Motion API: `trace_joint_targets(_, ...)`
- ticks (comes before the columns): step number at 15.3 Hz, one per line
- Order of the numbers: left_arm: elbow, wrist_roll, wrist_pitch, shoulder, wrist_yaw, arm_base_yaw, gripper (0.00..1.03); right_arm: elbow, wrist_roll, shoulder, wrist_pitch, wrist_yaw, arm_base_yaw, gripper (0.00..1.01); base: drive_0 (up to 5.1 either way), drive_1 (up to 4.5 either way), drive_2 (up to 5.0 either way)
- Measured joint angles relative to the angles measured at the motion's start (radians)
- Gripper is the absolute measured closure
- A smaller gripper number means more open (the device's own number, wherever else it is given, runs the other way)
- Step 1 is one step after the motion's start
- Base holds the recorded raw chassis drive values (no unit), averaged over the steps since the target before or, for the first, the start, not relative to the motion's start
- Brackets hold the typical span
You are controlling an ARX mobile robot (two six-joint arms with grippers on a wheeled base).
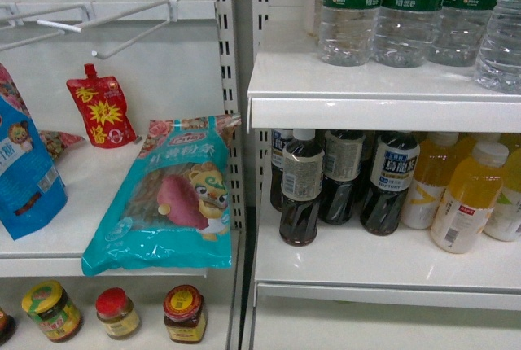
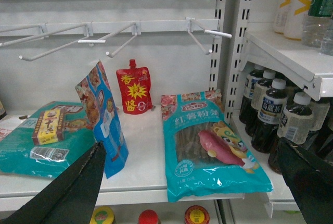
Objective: Move water from second to third shelf
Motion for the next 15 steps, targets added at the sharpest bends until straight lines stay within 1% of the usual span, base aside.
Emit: trace_joint_targets(15,0.000,0.000,0.001,0.000,-0.001,0.000,0.05,0.000,0.000,0.000,0.000,0.000,0.000,0.03,0.0,0.00,0.0)
